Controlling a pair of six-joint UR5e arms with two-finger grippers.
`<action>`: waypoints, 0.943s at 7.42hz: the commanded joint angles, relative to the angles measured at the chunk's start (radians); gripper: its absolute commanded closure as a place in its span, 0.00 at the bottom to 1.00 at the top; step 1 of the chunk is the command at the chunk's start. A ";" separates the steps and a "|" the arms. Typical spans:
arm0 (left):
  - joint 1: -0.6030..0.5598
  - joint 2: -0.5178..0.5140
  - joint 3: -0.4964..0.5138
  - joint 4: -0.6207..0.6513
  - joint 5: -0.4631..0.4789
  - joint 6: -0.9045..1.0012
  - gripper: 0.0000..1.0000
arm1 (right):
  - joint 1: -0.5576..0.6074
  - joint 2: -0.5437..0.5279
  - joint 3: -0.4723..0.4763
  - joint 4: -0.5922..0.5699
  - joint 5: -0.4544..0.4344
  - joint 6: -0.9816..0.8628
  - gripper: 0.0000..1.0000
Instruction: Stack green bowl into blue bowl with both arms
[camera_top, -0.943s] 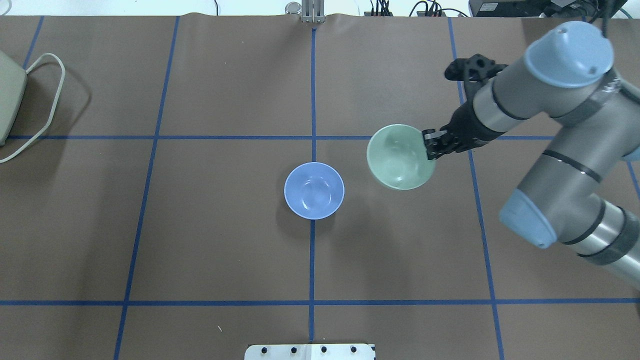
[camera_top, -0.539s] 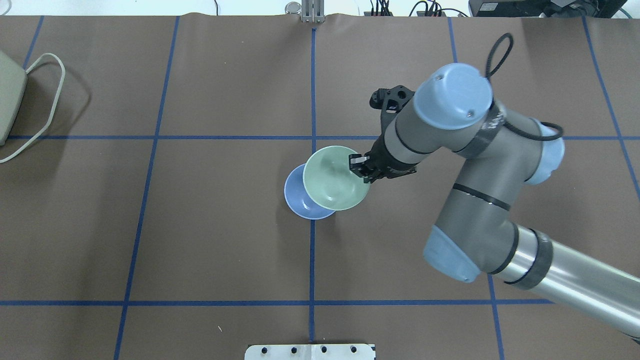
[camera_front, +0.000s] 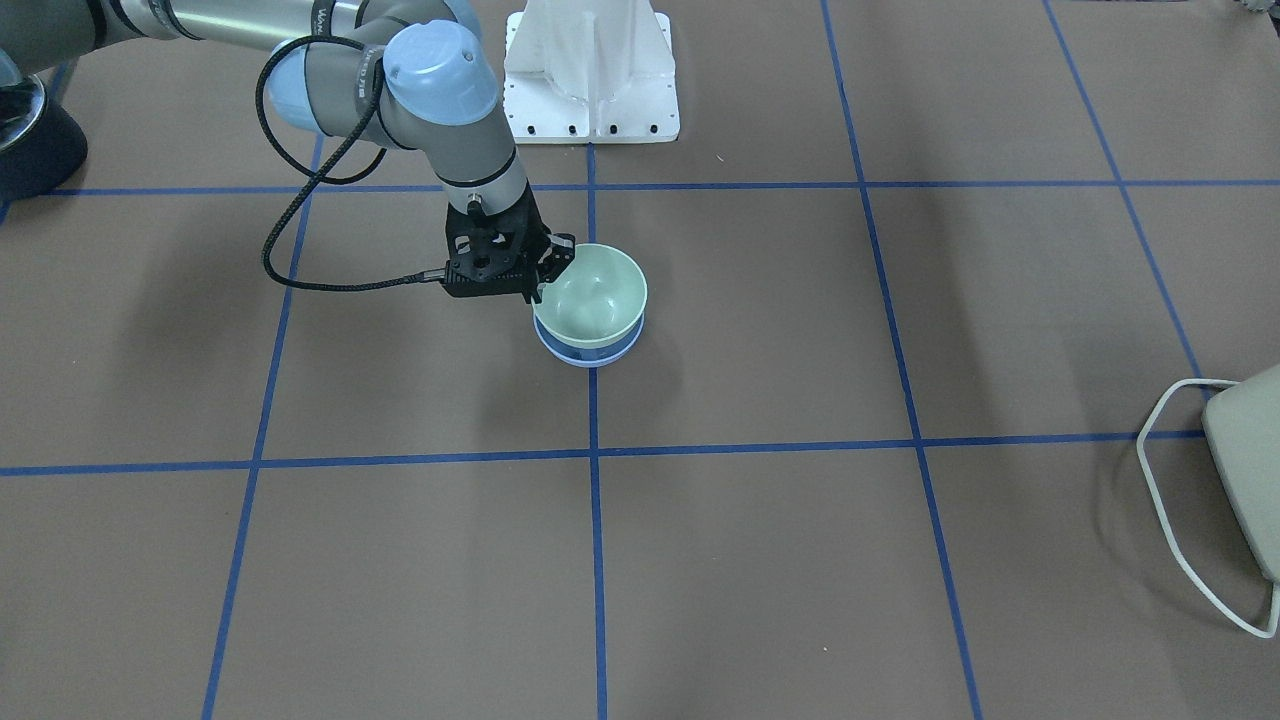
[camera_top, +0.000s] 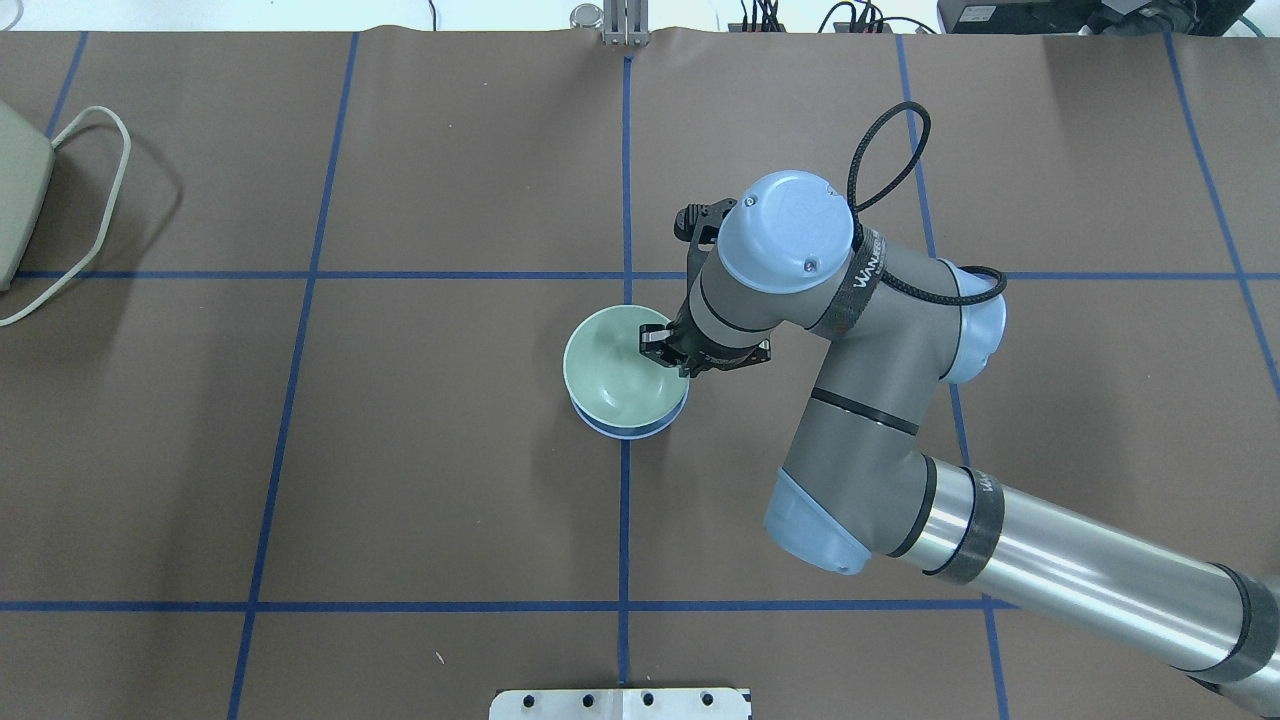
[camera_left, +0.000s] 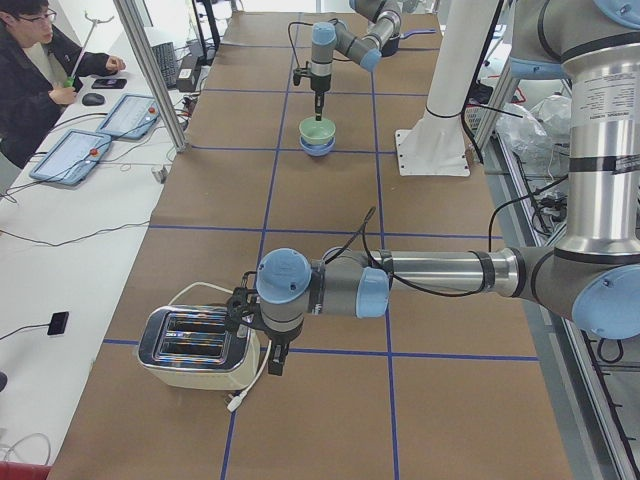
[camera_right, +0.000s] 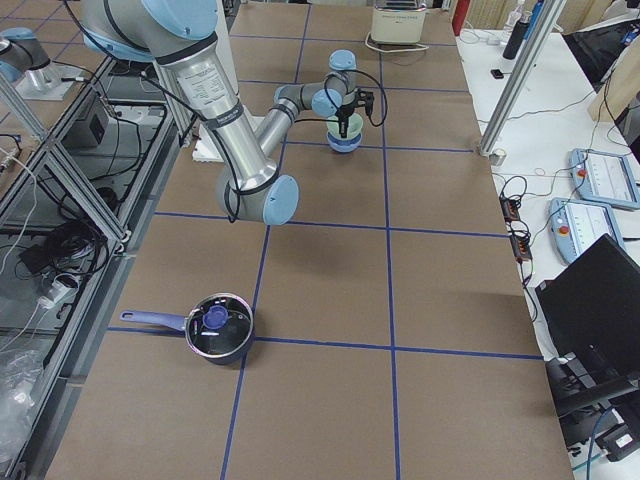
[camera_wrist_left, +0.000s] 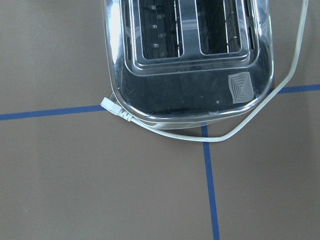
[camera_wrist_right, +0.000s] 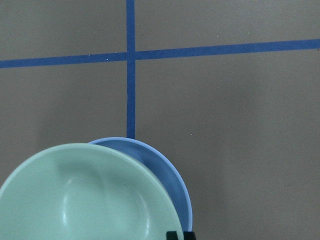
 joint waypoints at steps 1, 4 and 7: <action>0.000 0.000 0.000 0.000 0.000 0.000 0.02 | -0.007 0.001 -0.028 0.001 -0.013 -0.002 1.00; 0.000 0.000 -0.002 0.000 0.000 0.000 0.02 | -0.024 0.002 -0.042 0.003 -0.022 -0.002 1.00; 0.000 0.000 0.000 0.000 0.000 0.000 0.02 | -0.027 0.008 -0.044 0.003 -0.022 -0.002 1.00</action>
